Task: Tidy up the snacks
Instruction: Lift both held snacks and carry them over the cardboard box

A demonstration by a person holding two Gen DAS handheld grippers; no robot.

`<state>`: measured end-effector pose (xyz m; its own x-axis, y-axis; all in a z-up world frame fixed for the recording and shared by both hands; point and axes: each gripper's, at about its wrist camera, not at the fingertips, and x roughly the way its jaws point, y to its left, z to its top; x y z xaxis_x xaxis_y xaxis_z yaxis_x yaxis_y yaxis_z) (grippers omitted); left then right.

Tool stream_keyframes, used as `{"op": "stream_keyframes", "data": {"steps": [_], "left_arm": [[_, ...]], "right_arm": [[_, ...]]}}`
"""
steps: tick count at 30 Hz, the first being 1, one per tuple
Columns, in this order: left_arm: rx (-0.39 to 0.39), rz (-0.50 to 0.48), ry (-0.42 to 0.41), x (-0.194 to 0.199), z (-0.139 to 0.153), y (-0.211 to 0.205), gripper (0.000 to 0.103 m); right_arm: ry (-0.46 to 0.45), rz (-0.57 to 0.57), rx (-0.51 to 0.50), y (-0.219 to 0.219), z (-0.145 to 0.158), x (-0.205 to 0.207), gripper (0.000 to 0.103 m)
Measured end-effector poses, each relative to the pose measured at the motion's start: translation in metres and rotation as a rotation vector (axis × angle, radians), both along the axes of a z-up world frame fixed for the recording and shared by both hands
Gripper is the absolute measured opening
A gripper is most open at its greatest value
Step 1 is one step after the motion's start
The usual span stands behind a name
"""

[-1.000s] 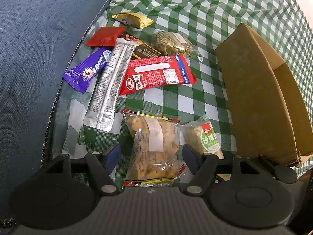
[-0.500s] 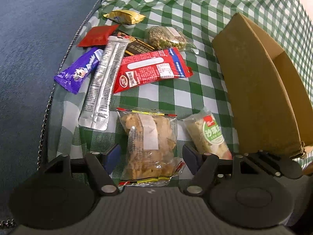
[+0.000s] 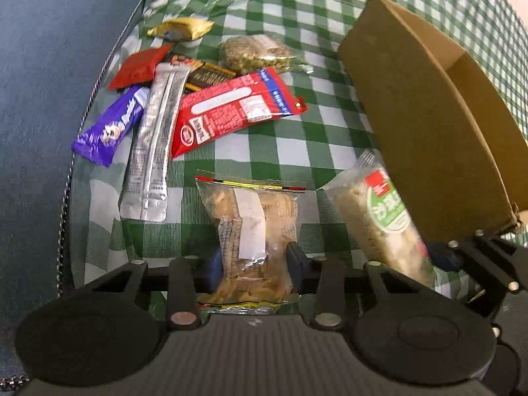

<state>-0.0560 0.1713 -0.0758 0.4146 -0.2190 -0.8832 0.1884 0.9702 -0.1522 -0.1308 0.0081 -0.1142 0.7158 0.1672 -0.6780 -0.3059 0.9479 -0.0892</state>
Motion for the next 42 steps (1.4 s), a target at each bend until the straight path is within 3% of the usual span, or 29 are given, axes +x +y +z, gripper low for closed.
{"op": "stream_keyframes", "data": {"steps": [9, 18, 28, 35, 39, 42], "left_arm": [[-0.07, 0.005, -0.118, -0.024, 0.02, 0.009, 0.04], [-0.106, 0.027, -0.205, -0.035, 0.03, 0.015, 0.04], [-0.157, 0.062, -0.329, -0.047, 0.043, 0.026, 0.04], [-0.143, 0.108, -0.461, -0.065, 0.058, 0.02, 0.04], [-0.079, 0.133, -0.464, -0.064, 0.062, 0.009, 0.04], [-0.073, 0.13, -0.456, -0.055, 0.07, -0.007, 0.04]], "right_arm": [[-0.126, -0.043, 0.052, -0.017, 0.021, -0.044, 0.037], [-0.259, -0.091, 0.146, -0.053, 0.064, -0.085, 0.038], [-0.368, -0.158, 0.244, -0.11, 0.06, -0.103, 0.038], [-0.447, -0.235, 0.348, -0.15, 0.068, -0.099, 0.038], [-0.505, -0.266, 0.37, -0.18, 0.081, -0.097, 0.038], [-0.553, -0.277, 0.371, -0.208, 0.092, -0.085, 0.038]]}}
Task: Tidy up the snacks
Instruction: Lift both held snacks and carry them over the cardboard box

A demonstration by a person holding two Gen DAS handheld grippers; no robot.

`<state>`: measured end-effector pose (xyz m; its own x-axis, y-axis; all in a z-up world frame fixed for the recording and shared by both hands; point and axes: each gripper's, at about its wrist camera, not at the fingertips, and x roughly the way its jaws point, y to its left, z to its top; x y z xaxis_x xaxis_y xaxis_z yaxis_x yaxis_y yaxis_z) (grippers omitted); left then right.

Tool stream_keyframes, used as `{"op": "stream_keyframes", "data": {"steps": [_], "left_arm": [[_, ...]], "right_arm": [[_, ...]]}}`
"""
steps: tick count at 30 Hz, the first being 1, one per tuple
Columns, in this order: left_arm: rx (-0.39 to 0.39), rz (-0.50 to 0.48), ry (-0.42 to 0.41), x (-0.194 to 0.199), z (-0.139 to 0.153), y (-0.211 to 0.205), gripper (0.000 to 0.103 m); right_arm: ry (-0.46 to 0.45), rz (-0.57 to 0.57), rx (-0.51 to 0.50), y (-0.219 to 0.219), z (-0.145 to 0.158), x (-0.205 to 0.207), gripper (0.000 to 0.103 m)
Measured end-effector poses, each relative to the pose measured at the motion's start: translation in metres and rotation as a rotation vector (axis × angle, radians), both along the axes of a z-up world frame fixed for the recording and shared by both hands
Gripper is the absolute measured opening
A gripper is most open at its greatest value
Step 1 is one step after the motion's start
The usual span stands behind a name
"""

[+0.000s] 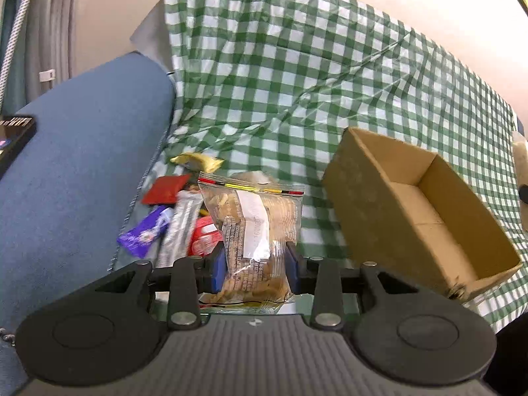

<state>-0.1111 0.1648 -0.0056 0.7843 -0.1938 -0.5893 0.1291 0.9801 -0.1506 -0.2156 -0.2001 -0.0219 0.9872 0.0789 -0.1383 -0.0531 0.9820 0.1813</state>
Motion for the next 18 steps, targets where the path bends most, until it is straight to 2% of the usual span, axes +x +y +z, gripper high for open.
{"op": "stream_keyframes", "data": {"steps": [4, 7, 11, 18], "left_arm": [[-0.058, -0.003, -0.037, 0.008, 0.022, -0.033, 0.04], [-0.096, -0.024, -0.076, 0.011, 0.038, -0.069, 0.04], [-0.132, -0.075, -0.11, 0.017, 0.052, -0.12, 0.04], [-0.136, -0.17, -0.137, 0.027, 0.067, -0.196, 0.04]], "right_arm": [[-0.013, -0.096, 0.038, -0.033, -0.011, 0.017, 0.037], [0.052, -0.156, 0.105, -0.048, -0.023, 0.034, 0.037], [0.062, -0.146, 0.129, -0.061, -0.027, 0.042, 0.037], [0.104, -0.158, 0.116, -0.07, -0.033, 0.044, 0.037]]}}
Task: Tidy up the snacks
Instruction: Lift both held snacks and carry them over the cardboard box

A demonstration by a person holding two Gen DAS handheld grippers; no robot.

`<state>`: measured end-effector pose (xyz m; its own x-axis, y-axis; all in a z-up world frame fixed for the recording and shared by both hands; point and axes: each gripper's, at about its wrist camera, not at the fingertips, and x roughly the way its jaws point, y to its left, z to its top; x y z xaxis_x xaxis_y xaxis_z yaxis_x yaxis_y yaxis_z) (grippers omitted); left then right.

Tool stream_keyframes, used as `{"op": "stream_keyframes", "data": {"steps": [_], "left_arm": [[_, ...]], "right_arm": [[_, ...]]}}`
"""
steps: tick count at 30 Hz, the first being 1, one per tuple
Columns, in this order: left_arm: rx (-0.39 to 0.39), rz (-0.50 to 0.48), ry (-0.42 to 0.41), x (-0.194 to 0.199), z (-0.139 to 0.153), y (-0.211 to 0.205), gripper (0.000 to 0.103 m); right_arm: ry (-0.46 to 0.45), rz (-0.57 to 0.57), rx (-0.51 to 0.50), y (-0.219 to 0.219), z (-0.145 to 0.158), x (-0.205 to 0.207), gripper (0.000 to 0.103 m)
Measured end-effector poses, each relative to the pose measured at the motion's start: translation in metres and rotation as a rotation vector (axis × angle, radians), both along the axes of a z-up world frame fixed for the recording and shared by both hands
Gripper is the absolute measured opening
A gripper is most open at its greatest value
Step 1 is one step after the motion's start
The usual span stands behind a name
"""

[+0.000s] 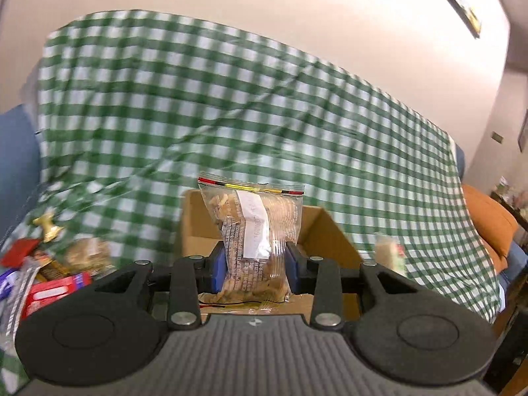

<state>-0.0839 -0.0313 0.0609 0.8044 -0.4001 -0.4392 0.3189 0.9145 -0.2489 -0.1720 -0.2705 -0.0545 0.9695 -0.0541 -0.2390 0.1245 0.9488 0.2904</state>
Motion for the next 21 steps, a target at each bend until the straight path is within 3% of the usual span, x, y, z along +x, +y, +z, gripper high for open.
{"op": "stream_keyframes", "data": {"steps": [9, 21], "left_arm": [[0.009, -0.045, -0.006, 0.016, 0.012, -0.044, 0.04], [0.005, -0.058, -0.032, 0.018, 0.022, -0.055, 0.04]], "right_arm": [[0.034, -0.001, -0.003, -0.001, -0.003, 0.002, 0.037], [0.035, -0.006, 0.006, -0.001, -0.004, 0.007, 0.037]]}}
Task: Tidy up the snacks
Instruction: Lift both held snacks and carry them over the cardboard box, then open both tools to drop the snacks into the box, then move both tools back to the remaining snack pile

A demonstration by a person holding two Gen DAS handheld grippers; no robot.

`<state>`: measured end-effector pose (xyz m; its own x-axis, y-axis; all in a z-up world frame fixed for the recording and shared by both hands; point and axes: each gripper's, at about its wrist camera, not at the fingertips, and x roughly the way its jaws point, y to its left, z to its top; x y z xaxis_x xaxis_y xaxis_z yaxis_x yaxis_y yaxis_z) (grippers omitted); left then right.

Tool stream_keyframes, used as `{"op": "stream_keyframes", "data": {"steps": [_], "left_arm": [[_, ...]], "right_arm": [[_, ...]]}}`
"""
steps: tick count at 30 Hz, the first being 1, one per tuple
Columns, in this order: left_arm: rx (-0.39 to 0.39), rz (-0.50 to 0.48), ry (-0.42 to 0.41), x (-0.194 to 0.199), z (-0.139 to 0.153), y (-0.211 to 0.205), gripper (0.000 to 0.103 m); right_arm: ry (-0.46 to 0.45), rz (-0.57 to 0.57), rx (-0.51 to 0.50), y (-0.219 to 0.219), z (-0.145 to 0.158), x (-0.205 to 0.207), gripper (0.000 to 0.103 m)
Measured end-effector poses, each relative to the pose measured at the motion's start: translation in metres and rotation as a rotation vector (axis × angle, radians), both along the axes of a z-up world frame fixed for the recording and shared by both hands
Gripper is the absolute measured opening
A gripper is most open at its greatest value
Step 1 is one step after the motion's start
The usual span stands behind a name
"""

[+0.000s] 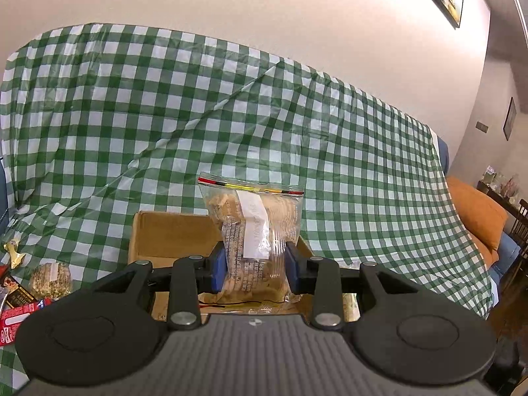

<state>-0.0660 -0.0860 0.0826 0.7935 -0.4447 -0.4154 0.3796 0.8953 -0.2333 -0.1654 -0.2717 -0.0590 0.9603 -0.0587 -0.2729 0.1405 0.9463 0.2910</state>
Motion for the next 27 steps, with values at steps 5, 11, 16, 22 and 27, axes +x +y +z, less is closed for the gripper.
{"op": "stream_keyframes", "data": {"steps": [5, 11, 16, 22, 27], "left_arm": [[-0.01, -0.005, -0.006, 0.001, 0.002, 0.0, 0.04], [-0.022, -0.004, -0.014, 0.003, 0.005, 0.001, 0.04], [0.05, -0.042, -0.003, 0.006, 0.005, -0.008, 0.061], [0.068, -0.041, -0.112, -0.022, -0.001, 0.019, 0.066], [0.079, -0.029, -0.061, -0.047, -0.032, 0.076, 0.034]], "right_arm": [[0.0, 0.006, -0.004, 0.002, 0.0, 0.0, 0.037], [0.006, 0.009, -0.011, 0.003, 0.001, 0.001, 0.037], [0.015, 0.003, -0.011, 0.002, 0.001, 0.003, 0.058], [0.01, -0.006, -0.029, 0.003, 0.002, 0.001, 0.07], [-0.001, 0.006, -0.062, 0.007, 0.003, -0.006, 0.07]]}}
